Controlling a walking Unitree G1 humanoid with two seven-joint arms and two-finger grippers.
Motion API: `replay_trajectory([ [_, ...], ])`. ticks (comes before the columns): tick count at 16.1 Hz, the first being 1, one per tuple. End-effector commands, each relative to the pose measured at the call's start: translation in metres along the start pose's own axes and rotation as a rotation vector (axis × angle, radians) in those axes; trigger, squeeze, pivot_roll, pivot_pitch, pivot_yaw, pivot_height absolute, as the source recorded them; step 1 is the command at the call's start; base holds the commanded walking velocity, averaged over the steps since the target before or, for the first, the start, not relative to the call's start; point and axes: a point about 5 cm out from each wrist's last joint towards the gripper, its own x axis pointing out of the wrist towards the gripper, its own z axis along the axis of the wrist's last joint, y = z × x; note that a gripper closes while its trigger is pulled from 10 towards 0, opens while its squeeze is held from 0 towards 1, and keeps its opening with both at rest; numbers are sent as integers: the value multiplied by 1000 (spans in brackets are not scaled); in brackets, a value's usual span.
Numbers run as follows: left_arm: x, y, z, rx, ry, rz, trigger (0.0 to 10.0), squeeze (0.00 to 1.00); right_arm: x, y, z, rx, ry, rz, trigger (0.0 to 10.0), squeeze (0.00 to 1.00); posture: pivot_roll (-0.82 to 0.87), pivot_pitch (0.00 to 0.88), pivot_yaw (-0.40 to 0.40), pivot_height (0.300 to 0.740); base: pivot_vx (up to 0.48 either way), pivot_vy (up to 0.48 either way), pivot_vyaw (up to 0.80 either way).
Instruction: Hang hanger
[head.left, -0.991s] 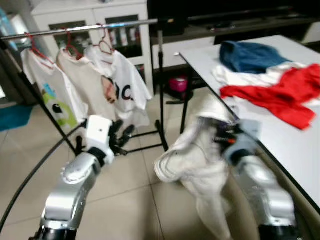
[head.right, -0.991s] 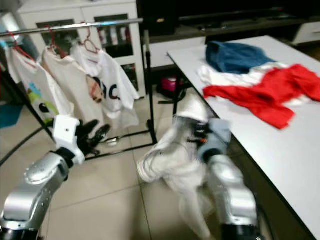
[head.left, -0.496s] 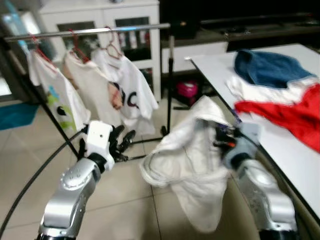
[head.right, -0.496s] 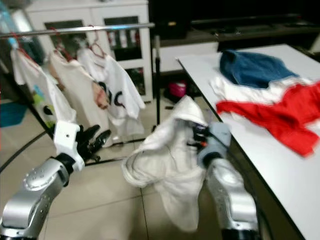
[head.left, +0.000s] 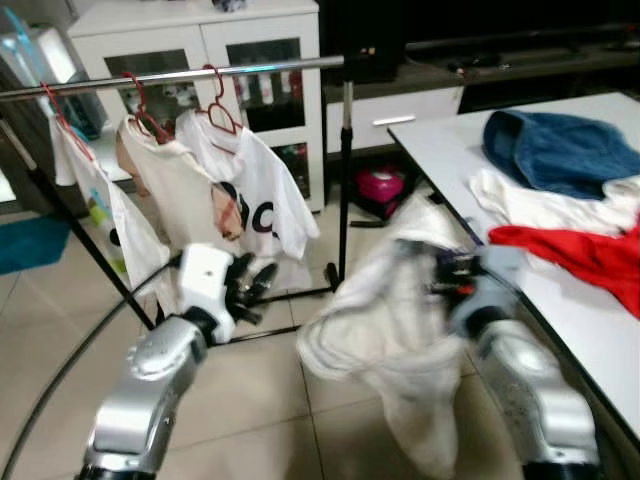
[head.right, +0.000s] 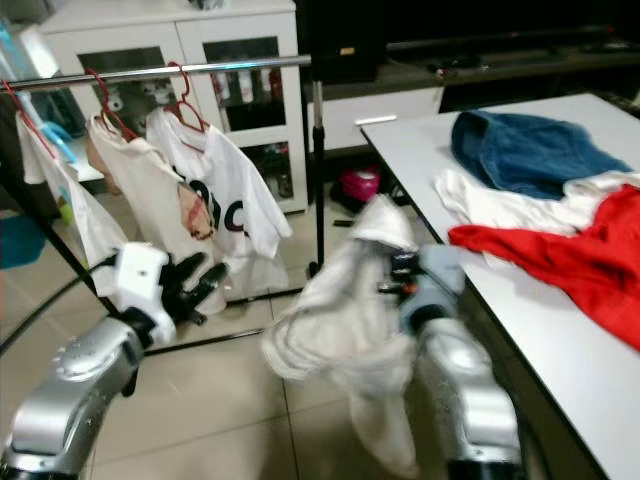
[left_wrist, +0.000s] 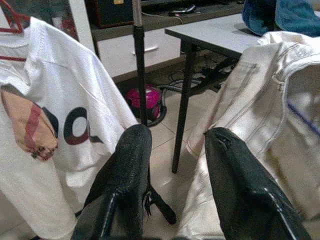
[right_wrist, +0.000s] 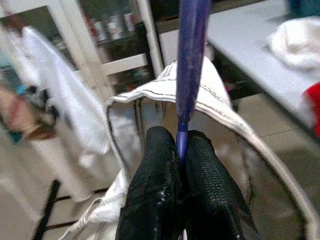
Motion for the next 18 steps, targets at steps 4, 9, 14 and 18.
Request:
replay_trajectory([
  [4, -5, 8, 2, 23, -7, 33, 10000, 0, 5, 16, 19, -8, -93, 61, 10000, 0, -52, 0, 28, 740, 405, 0, 0],
  [9, -5, 8, 2, 23, -10, 46, 10000, 0, 8, 14, 21, -13, -93, 64, 10000, 0, -41, 0, 15, 740, 406, 0, 0],
  [14, -3, 8, 2, 25, -12, 51, 10000, 0, 13, 19, 27, -48, -92, 120, 10000, 0, -38, 0, 14, 740, 405, 0, 0],
  [18, -4, 8, 3, 31, -11, 52, 10000, 0, 10, 24, 23, -74, -84, 163, 10000, 0, -34, 0, 13, 740, 406, 0, 0],
])
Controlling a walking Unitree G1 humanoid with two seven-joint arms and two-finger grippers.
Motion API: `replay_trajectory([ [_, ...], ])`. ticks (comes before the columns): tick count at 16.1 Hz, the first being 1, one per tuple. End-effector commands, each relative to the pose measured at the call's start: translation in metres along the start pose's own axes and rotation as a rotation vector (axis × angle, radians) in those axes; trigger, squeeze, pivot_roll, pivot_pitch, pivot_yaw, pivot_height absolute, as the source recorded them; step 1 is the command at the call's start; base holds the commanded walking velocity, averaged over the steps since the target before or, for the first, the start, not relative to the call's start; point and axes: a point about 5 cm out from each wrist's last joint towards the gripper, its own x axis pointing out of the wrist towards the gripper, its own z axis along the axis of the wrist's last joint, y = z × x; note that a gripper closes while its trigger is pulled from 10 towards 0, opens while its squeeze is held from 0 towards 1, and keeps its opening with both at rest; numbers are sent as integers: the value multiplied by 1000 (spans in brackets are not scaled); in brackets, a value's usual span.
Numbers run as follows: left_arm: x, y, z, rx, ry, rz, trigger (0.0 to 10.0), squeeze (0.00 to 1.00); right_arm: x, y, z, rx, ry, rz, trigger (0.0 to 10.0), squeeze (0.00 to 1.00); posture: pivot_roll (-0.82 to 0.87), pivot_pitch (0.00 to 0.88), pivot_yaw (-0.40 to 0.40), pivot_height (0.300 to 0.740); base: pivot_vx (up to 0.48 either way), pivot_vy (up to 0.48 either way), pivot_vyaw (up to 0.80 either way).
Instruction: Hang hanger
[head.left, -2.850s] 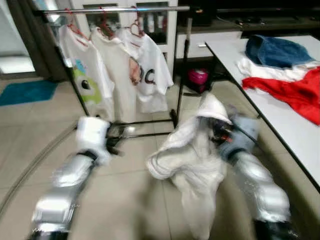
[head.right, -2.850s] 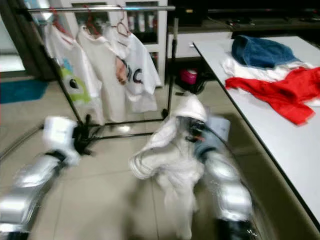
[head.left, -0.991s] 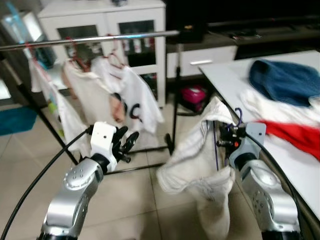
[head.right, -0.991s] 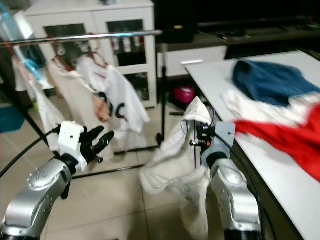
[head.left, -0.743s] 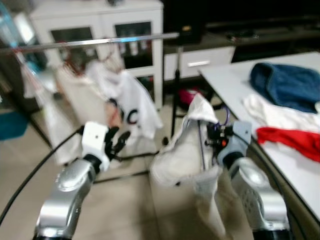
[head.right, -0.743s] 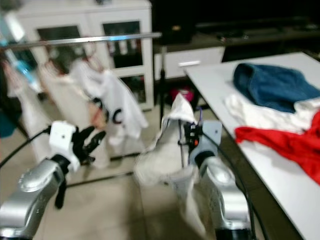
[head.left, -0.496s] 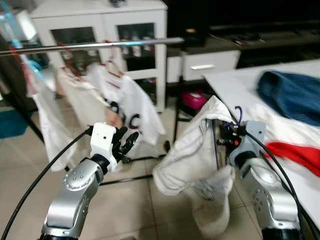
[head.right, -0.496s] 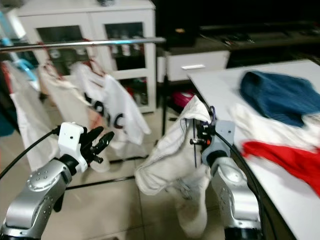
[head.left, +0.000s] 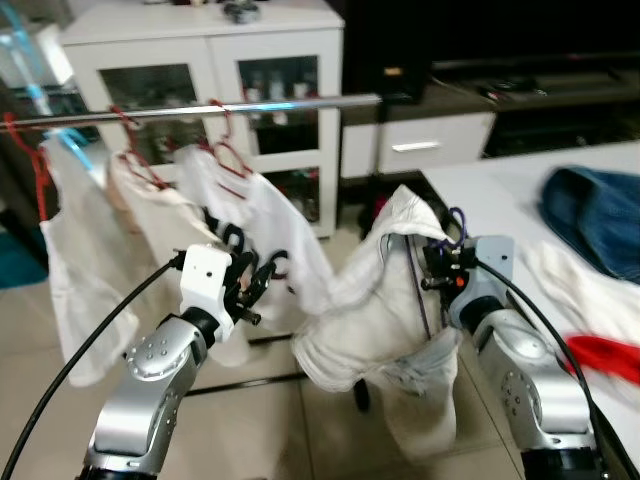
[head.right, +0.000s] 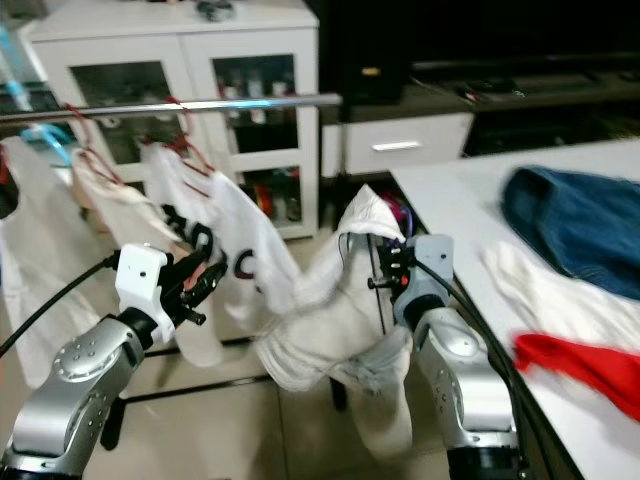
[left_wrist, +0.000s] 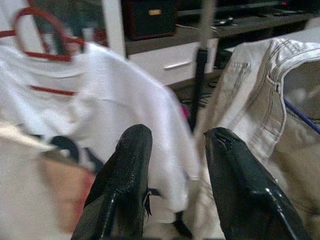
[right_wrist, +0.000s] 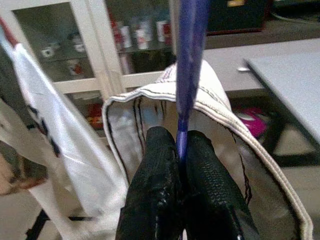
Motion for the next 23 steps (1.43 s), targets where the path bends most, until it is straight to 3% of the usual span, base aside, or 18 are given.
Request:
replay_trajectory([
  [1, -3, 7, 2, 19, 1, 25, 10000, 0, 3, 11, 17, -18, -84, 51, 10000, 0, -34, 0, 13, 740, 405, 0, 0],
  [5, -3, 6, 2, 28, 6, 17, 10000, 0, 3, 10, 16, -73, -69, 66, 10000, 0, -33, 0, 13, 740, 402, 0, 800],
  [9, -3, 4, 2, 38, 10, 1, 10000, 0, 1, 10, 16, -111, -62, 119, 10000, 0, -33, 0, 13, 740, 403, 0, 0],
  [11, -3, 3, 1, 53, 18, -23, 10000, 0, -5, 9, 18, -210, -48, 212, 10000, 0, -37, 0, 14, 740, 388, 0, 0],
  [15, -7, -4, 2, 105, 21, -118, 10000, 0, -5, -7, 29, -247, -81, 131, 10000, 0, -39, 0, 9, 740, 0, 0, 0],
  [16, -9, -9, 2, 133, 25, -181, 10000, 0, -5, -11, 35, -311, -117, 104, 10000, 0, -41, 0, 6, 740, 0, 0, 0],
  [18, -11, -15, 2, 150, 38, -243, 10000, 0, -4, -20, 43, -355, -153, 41, 10000, 0, -42, 0, 5, 740, 0, 0, 0],
  [23, -11, -17, 2, 164, 47, -291, 10000, 0, 14, -23, 67, -270, -236, 4, 10000, 0, -35, 0, 7, 740, 0, 0, 0],
])
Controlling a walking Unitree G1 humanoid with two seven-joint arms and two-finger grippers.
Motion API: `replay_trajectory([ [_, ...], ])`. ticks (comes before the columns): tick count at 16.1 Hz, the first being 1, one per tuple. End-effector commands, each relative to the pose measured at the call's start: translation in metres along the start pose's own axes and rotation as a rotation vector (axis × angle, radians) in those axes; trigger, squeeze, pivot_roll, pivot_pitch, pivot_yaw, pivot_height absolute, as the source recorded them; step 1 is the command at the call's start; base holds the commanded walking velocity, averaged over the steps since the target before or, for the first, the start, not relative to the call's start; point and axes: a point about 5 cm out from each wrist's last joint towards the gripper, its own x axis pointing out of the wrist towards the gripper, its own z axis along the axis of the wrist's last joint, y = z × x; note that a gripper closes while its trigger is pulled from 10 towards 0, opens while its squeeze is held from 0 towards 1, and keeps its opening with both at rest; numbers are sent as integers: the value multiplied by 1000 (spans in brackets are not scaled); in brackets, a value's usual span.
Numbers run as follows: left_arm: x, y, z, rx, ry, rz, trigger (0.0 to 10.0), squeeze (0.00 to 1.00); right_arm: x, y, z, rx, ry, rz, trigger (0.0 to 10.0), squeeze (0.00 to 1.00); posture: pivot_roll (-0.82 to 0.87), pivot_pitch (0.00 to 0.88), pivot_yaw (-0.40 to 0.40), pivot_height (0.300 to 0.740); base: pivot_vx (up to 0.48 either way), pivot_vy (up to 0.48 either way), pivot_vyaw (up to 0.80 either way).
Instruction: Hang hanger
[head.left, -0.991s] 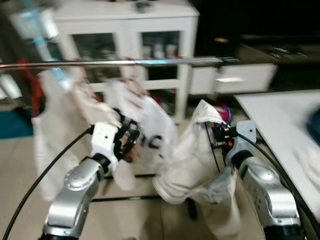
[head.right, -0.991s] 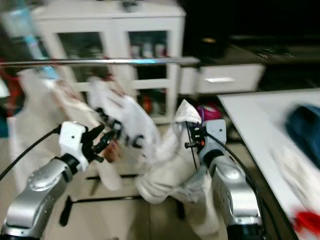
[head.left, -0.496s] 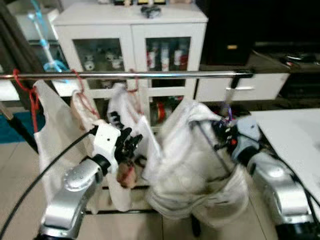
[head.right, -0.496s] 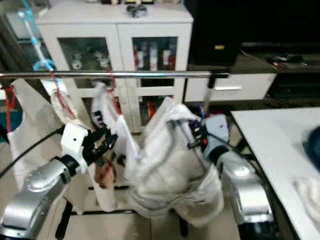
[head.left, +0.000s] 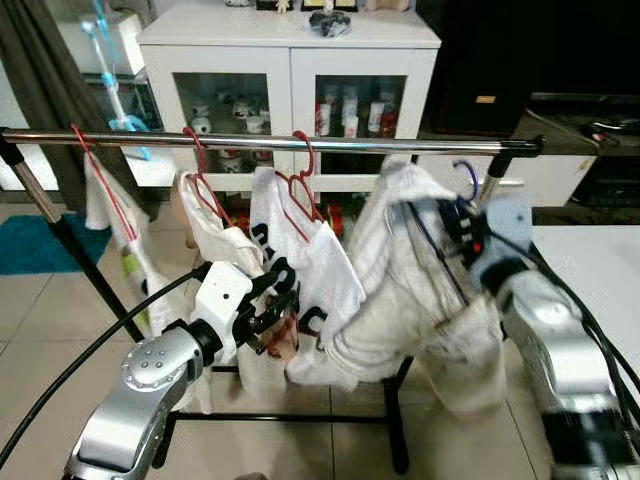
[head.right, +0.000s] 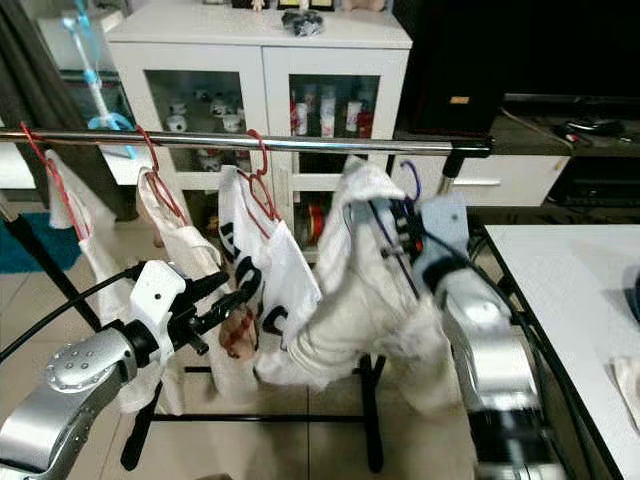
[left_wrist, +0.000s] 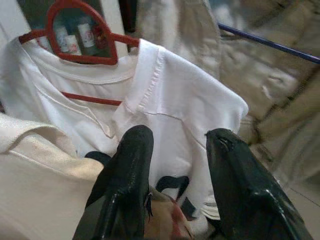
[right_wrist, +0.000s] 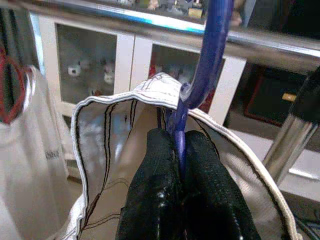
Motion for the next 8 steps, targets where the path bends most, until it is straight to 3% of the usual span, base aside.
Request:
replay_trajectory([
  [1, 1, -2, 6, 18, -19, -33, 10000, 0, 7, -7, 17, 8, -82, -29, 10000, 0, -33, 0, 8, 740, 0, 0, 0],
  [3, 0, -7, 14, 14, -52, -99, 10000, 0, 26, -13, 18, 27, -36, -83, 10000, 0, -30, 0, 11, 740, 0, 0, 0],
  [8, 4, -20, 30, -7, -140, -204, 10000, 0, 56, -30, 25, 58, -4, -158, 10000, 0, -29, 0, 24, 740, 0, 0, 0],
])
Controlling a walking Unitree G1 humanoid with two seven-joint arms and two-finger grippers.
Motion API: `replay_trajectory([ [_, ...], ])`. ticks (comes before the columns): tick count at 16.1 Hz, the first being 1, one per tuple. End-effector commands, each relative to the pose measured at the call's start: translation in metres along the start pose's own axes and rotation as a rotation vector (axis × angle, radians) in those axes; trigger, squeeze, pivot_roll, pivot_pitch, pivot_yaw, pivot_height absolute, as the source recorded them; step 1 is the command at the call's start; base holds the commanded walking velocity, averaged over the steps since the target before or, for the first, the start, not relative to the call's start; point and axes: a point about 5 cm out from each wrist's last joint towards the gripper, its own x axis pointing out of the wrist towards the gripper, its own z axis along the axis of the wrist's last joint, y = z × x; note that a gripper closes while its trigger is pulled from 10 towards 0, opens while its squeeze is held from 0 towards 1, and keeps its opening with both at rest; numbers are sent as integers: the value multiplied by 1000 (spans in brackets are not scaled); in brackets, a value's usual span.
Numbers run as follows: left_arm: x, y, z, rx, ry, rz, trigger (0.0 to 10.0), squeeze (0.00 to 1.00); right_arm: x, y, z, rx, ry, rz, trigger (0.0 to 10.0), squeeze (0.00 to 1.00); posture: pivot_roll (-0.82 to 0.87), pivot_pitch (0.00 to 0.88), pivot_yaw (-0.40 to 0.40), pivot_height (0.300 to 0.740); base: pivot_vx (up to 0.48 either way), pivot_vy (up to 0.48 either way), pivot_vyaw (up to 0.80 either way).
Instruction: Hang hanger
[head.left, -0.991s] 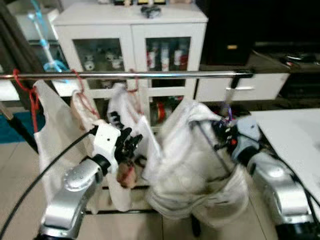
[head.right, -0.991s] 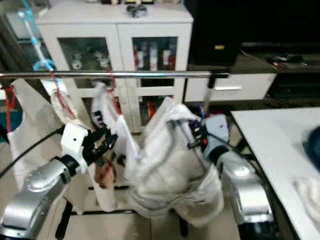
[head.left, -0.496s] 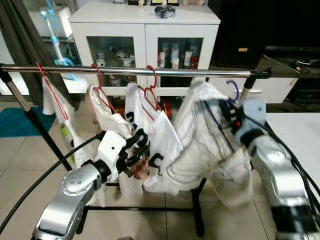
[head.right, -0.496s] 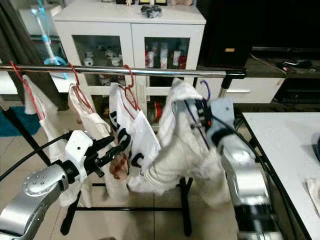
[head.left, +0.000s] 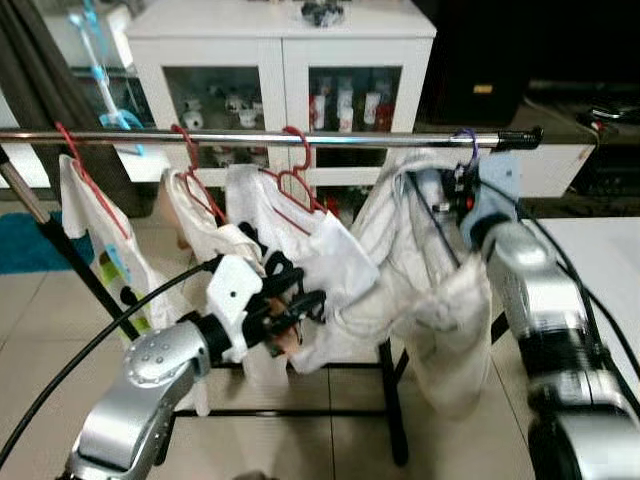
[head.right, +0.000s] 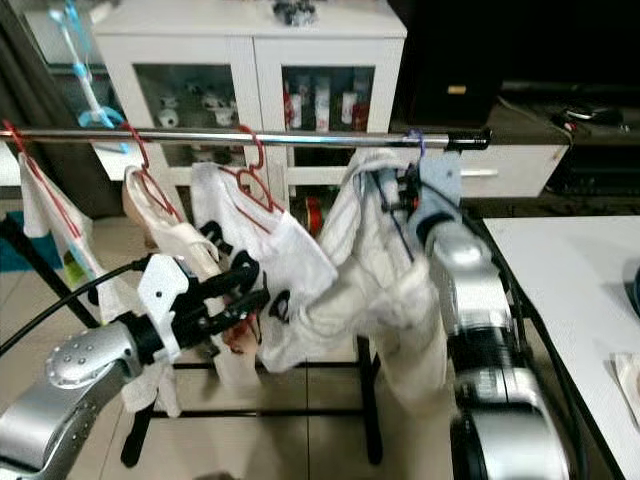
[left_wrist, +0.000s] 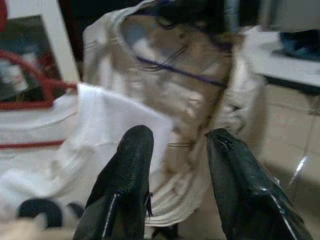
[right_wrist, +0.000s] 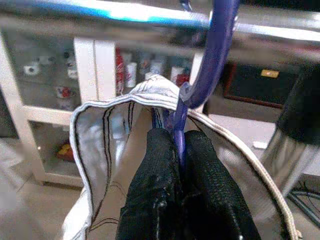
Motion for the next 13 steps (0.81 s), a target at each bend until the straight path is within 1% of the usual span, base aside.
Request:
replay_trajectory([
  [1, 2, -2, 4, 8, -8, -23, 10000, 0, 5, -8, 12, 5, -27, -34, 10000, 0, -29, 0, 24, 740, 0, 0, 0],
  [3, 1, -2, 4, 8, -4, -29, 10000, 0, 10, -7, 0, -12, 72, -25, 10000, 0, -26, 0, 22, 740, 0, 0, 0],
  [5, 0, -3, 4, 8, -1, -31, 10000, 0, 10, -7, -11, 18, 130, -32, 10000, 0, -14, 0, 13, 740, 0, 0, 0],
  [7, -2, -3, 4, 3, 1, -33, 10000, 0, 6, -3, -27, 53, 180, -12, 10000, 0, -8, 0, 14, 740, 0, 0, 0],
  [8, -2, -3, 5, 2, 1, -32, 10000, 0, 5, -2, -28, 69, 164, -7, 10000, 192, -8, 0, 15, 740, 0, 0, 0],
  [9, -2, -2, 4, 0, 1, -30, 10000, 0, 4, -3, -26, 71, 136, -19, 10000, 690, -8, 0, 15, 740, 0, 0, 0],
  [10, -2, -2, 5, 0, 0, -30, 10000, 0, 4, -3, -24, 68, 124, -6, 10000, 1000, -7, 0, 18, 740, 0, 0, 0],
  [12, -3, 1, 5, -8, -4, -16, 10000, 0, -9, -2, -12, 77, 10, 84, 10000, 1000, -8, 0, 23, 740, 0, 0, 0],
  [13, -3, 2, 5, -14, -6, -6, 10000, 0, -15, -1, -8, 86, -24, 104, 10000, 1000, -13, 0, 27, 740, 0, 0, 0],
])
